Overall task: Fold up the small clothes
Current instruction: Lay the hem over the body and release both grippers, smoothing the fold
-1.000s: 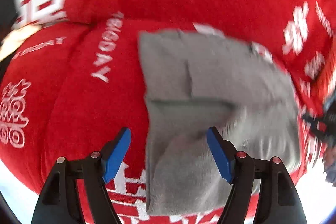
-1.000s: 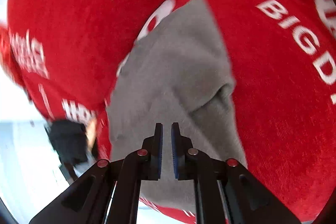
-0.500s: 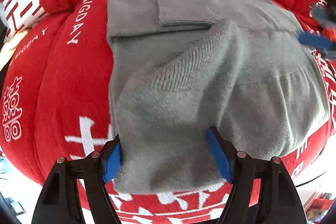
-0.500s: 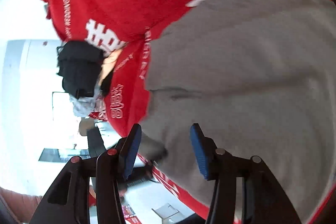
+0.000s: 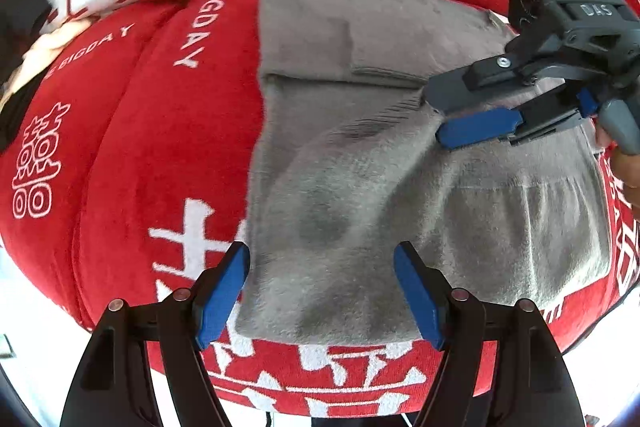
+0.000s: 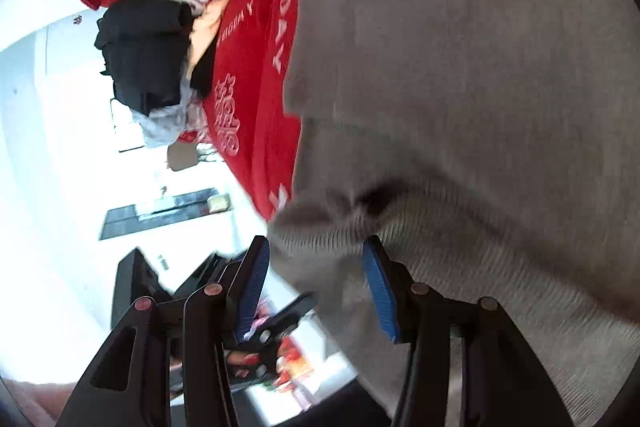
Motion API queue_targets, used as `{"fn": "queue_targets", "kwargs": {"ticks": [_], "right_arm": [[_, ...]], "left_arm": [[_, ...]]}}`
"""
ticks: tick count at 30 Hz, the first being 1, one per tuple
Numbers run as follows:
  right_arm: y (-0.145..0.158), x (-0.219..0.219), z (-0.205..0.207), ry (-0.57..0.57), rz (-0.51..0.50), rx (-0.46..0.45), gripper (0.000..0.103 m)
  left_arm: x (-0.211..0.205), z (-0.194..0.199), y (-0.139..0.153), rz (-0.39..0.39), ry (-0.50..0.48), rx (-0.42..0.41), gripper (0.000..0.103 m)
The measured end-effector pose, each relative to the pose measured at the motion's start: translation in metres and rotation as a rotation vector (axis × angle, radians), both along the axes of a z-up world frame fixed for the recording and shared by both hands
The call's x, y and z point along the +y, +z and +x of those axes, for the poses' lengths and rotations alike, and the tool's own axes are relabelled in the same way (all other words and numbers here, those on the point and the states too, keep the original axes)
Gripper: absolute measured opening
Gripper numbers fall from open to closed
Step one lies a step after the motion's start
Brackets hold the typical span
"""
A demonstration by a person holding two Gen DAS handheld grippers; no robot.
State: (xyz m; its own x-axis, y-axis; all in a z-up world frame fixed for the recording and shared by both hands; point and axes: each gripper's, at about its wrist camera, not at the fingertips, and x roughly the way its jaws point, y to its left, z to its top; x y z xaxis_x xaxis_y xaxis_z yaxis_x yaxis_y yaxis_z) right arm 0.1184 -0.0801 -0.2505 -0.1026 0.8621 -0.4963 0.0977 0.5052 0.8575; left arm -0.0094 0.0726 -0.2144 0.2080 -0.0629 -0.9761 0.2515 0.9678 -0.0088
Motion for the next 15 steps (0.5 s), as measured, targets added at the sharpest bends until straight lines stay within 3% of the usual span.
{"fn": "queue_targets", "kwargs": {"ticks": [3,6,11,15], "right_arm": [[0.022,-0.015,0.014,-0.119,0.062,-0.080,0.054],[0.032,-0.022,0.027,-0.104,0.036,-0.109,0.054],[-0.006,-0.002,0.028,0.081,0.054,0.093,0.054],[-0.017,0.014,0.025,0.111,0.103,0.125,0.054]], "left_arm": [[0.008,0.002,0.004,0.019,0.025,-0.011,0.075],[0.016,0.007,0.016,-0.014,0.049,-0.039,0.075],[0.014,0.022,-0.002,-0.044,0.066,0.008,0.075],[0.010,0.017,-0.019,-0.039,0.070,0.043,0.075]]}}
